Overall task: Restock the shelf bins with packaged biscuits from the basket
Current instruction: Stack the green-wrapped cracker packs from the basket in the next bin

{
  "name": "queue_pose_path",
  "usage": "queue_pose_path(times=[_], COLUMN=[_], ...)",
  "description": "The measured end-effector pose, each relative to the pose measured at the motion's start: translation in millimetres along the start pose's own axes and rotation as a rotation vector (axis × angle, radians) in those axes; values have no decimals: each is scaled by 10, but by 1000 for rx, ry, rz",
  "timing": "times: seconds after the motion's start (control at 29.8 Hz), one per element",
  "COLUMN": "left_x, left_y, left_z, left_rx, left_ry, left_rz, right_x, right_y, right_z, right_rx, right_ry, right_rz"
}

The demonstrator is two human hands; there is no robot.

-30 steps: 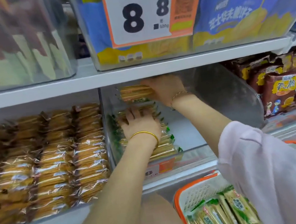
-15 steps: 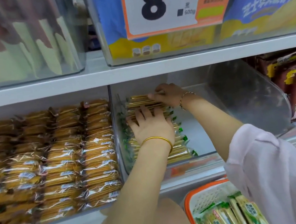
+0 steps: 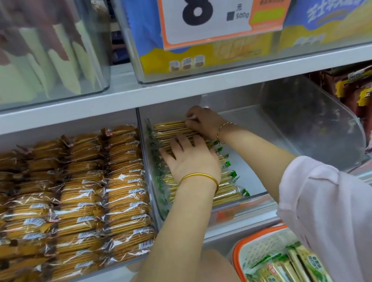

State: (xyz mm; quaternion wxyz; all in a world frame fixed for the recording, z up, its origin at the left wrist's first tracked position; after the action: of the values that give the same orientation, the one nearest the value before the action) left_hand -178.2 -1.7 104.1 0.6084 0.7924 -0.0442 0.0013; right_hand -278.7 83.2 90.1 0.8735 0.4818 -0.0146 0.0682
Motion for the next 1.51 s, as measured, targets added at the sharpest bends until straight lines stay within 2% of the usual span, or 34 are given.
queue_pose_path(times=[0.17,0.27,0.34,0.4,0.47,0.54,0.57,0.64,0.74,0.9,1.11,1.31,1.41,1.51], left_x=[34,192,394,699,1075,1449,1593,1759,1752,1629,1514,1407,1389,1384], left_y=[71,217,338,426,446,273,116,-284,-865,-1138,-1311,-1391,-1417,-1446], left_z=[-1,-105,-226,-364,-517,-658,-709,-742,-622,-564,-548,-540,-537,-539], left_rx=[-29,-21,37,129,271,395,411,385,301,330,289,325,328,312], left_ry=[-29,-79,-141,-262,-470,-665,-734,-809,-778,-641,-543,-442,-421,-423], left_rz=[29,-19,-80,-196,-311,-300,-226,-1,274,371,453,477,475,472], right_x=[216,593,1031,1619,2257,2808,3015,3318,3633,3866,3537,3363,3362,3334], right_y=[255,547,753,879,908,815,726,433,-141,-819,-1147,-1458,-1486,-1475], right_z=[55,86,78,4,-143,-375,-524,-910,-1521,-2101,-2426,-2622,-2694,-2771], right_rx=[32,40,-14,-171,-398,-563,-599,-611,-491,-273,-123,186,253,155], right_ry=[-100,-76,-13,16,-3,-91,-155,-326,-600,-919,-983,-1037,-1055,-1018], right_rz=[-44,-117,-239,-382,-512,-597,-615,-583,-418,-267,-145,99,84,37])
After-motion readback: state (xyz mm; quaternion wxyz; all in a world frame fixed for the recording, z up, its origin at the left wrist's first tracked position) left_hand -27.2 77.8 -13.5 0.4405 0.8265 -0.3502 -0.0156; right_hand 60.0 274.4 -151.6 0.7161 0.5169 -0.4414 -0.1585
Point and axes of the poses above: each hand's wrist, its own x-axis away from the middle knuckle, its own y-axis out of the back of the hand, z = x × y, the point moved 4 cm from there along -x, towards the middle knuckle
